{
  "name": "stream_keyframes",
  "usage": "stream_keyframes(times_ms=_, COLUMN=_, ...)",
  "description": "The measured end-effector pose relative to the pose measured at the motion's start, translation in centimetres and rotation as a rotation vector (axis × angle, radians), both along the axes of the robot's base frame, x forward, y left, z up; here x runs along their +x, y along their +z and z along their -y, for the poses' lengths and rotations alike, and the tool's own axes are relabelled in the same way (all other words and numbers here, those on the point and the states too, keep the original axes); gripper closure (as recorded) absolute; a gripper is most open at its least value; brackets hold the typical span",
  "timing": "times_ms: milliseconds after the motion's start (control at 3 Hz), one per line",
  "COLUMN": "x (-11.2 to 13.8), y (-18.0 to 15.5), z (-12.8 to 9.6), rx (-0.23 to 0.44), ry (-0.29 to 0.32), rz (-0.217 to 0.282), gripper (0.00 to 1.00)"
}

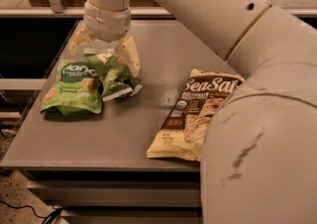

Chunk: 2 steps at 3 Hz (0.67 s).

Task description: Move green jalapeno chip bag near green rice chip bag

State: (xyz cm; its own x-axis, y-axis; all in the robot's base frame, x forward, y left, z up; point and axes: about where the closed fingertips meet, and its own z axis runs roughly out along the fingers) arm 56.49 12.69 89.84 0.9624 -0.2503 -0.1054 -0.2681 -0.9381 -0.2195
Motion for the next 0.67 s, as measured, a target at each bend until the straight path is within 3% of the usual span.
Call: stream_keyframes(times_ms=667, x=-0.03, y=0.15, z=0.07, rx=0.006, ry=0.007, rz=0.0, gripper=0.0)
